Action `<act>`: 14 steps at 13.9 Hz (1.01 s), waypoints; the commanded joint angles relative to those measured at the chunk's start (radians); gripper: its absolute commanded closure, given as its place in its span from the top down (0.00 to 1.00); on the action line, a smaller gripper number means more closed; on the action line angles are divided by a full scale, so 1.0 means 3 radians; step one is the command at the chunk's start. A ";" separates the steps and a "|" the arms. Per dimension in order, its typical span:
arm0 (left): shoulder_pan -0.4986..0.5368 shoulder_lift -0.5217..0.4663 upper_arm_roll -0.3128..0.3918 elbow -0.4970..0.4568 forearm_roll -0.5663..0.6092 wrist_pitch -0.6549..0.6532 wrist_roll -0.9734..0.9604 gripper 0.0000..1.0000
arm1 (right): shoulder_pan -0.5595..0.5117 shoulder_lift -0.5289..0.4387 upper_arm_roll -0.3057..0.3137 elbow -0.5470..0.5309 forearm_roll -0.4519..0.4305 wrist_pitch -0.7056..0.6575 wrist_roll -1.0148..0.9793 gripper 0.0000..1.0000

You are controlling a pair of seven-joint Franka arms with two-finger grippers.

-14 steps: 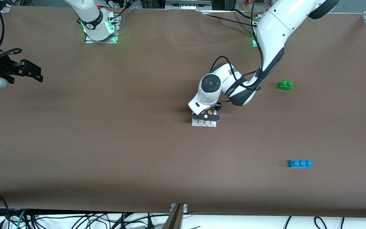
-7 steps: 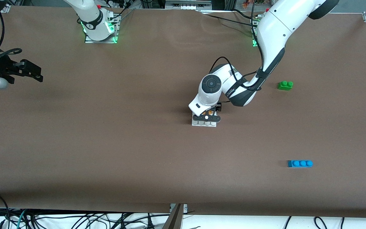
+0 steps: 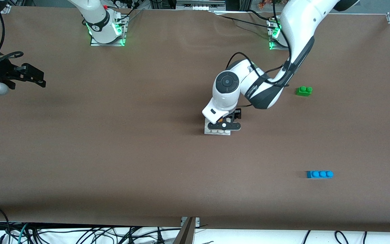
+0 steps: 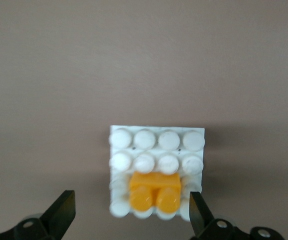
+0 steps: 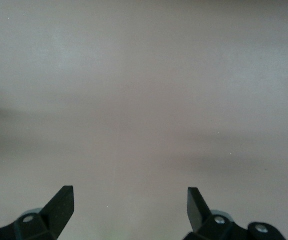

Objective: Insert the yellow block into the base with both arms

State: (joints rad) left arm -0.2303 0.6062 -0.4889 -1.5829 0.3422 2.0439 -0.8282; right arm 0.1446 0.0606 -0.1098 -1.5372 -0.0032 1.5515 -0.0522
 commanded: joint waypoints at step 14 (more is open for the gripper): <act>0.0348 -0.1447 0.0964 0.0297 -0.1069 -0.1480 0.2054 1.00 | -0.0017 0.0008 0.0003 0.0036 -0.0020 -0.0012 -0.0036 1.00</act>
State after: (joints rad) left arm -0.1261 0.2494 -0.2511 -1.4468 0.0560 1.6172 -0.3111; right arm 0.1446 0.0607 -0.1099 -1.5372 -0.0032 1.5515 -0.0522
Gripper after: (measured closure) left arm 0.000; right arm 0.000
